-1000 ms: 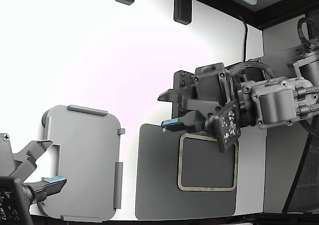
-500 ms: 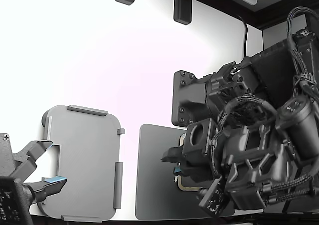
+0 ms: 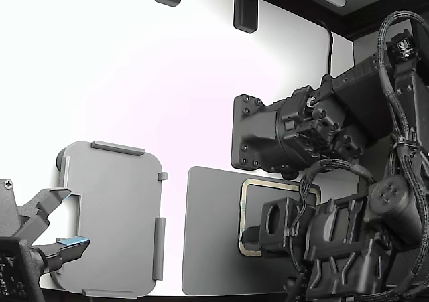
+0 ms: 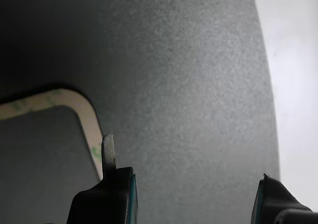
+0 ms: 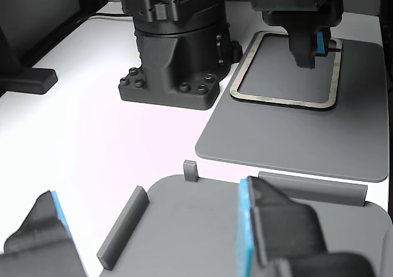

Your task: Move top rectangular frame to the holder.

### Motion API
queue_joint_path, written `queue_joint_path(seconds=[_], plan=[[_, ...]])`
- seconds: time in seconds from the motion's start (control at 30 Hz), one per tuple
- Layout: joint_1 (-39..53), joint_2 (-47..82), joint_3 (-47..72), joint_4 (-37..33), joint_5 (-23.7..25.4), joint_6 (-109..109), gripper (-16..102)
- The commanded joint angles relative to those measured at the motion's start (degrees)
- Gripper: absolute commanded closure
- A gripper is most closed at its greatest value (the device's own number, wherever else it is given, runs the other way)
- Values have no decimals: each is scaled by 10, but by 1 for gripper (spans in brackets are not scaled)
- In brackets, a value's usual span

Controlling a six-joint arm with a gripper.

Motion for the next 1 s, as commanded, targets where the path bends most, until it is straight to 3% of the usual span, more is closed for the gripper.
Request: queue_joint_path(seconds=[0.0,0.33,0.6,0.97], plan=[[5,-12,-17,-6,11,-1,-14],[25,-59,-12,-16,-8,-16,-8],[29,-62,-11,-5,-37,-30,-14],[31,-67,18,-8,-58,-54,-6]])
